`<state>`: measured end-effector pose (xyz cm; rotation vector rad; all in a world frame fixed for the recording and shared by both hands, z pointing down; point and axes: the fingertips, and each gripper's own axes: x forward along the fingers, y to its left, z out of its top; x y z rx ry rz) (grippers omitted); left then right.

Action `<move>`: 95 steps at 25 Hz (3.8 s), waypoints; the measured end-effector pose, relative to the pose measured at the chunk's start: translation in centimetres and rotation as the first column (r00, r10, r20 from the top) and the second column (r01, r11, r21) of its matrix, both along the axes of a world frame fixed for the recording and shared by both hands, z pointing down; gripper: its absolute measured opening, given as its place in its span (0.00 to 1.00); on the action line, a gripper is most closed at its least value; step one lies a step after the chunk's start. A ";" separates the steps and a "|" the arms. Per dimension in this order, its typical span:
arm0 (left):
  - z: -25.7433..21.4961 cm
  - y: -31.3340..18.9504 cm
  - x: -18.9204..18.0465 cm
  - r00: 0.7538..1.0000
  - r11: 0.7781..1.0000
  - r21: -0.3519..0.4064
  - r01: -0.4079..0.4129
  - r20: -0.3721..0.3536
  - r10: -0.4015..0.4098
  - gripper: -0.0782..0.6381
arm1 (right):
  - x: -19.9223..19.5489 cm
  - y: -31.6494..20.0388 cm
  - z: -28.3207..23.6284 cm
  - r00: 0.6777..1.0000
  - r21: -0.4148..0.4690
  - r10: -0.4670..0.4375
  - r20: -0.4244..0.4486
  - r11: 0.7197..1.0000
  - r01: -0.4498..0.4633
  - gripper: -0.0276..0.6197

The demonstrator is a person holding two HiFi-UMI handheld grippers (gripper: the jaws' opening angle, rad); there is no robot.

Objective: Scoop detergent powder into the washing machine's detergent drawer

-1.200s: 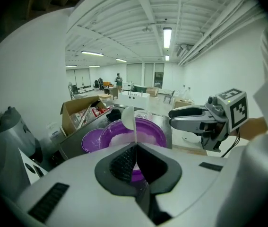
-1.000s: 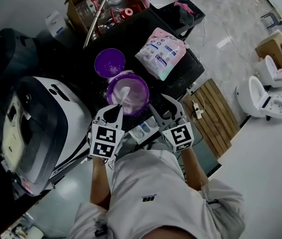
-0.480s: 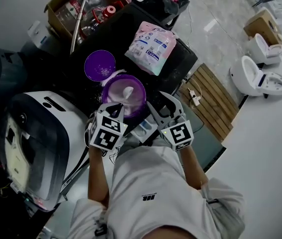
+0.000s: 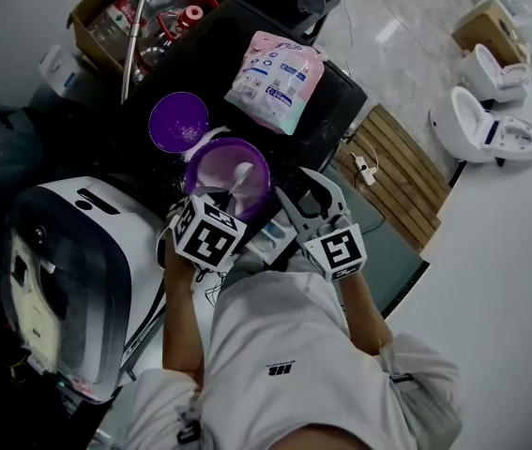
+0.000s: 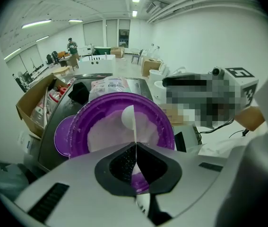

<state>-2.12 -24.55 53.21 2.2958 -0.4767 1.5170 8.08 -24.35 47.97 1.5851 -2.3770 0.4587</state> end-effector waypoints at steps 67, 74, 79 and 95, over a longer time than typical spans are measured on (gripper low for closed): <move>-2.5 3.4 0.7 0.855 0.926 -0.261 0.272 -0.376 -0.358 0.13 | -1.3 0.8 -0.7 0.978 0.051 -0.188 0.090 0.982 0.184 0.32; -3.0 3.1 0.7 0.770 0.895 -0.194 0.402 -0.458 -0.445 0.13 | -2.8 1.3 -1.0 0.962 0.065 -0.261 0.082 0.964 0.256 0.32; -3.2 3.3 0.6 0.716 0.862 -0.196 0.468 -0.488 -0.500 0.13 | -3.8 1.7 -1.3 0.952 0.072 -0.296 0.074 0.954 0.291 0.32; -4.8 6.1 -0.5 0.637 0.845 -0.151 0.512 -0.594 -0.492 0.13 | -5.2 4.9 -2.5 0.960 0.091 -0.278 0.025 0.957 0.275 0.32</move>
